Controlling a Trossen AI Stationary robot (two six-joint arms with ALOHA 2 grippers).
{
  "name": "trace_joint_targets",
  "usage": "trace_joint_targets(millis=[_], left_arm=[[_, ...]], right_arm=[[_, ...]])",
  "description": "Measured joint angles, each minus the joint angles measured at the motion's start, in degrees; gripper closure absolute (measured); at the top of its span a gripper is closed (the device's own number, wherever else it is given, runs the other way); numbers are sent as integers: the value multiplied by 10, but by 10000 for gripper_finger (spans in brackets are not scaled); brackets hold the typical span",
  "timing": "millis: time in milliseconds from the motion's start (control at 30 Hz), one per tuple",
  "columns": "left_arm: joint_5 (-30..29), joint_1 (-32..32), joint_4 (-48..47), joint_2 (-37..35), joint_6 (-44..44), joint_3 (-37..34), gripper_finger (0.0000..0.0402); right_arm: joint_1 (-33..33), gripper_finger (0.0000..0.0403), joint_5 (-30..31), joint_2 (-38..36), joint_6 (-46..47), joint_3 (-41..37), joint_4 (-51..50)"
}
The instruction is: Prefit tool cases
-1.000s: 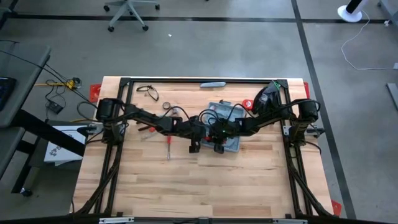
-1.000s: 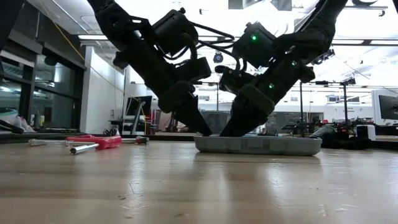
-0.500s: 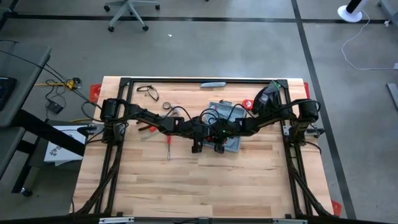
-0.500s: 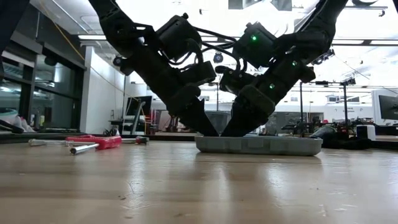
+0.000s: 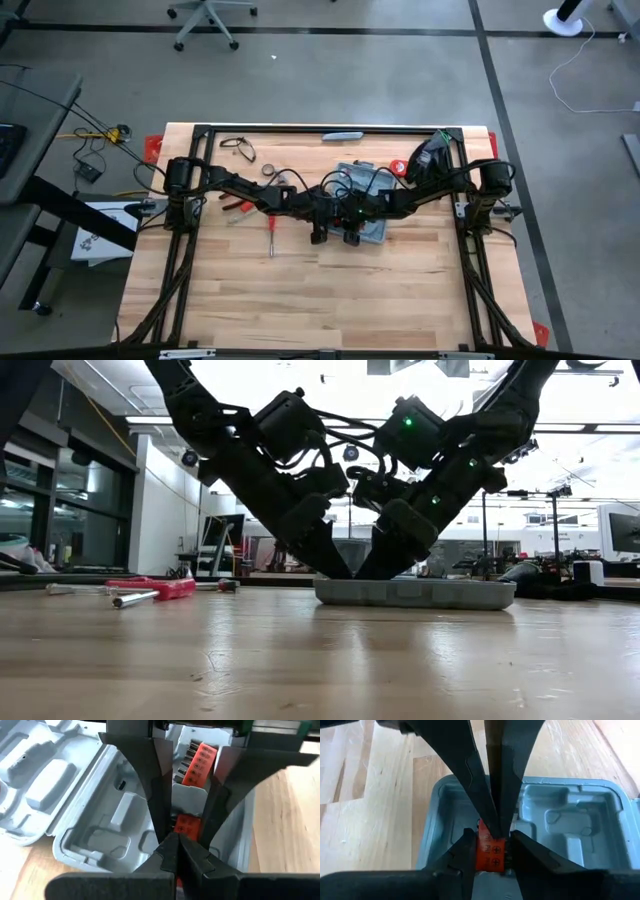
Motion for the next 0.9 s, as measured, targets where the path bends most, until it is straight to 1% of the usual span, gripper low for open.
trace_joint_targets(millis=[400,800,900], left_arm=[[7,0,17,9,-6,0,401],[7,0,23,10,-10,0,401],[7,0,24,10,-11,0,401]], right_arm=[[0,290,-1,-6,0,0,-1],[0,290,0,-79,-1,-3,-40],[0,290,2,-87,-2,-3,-40]])
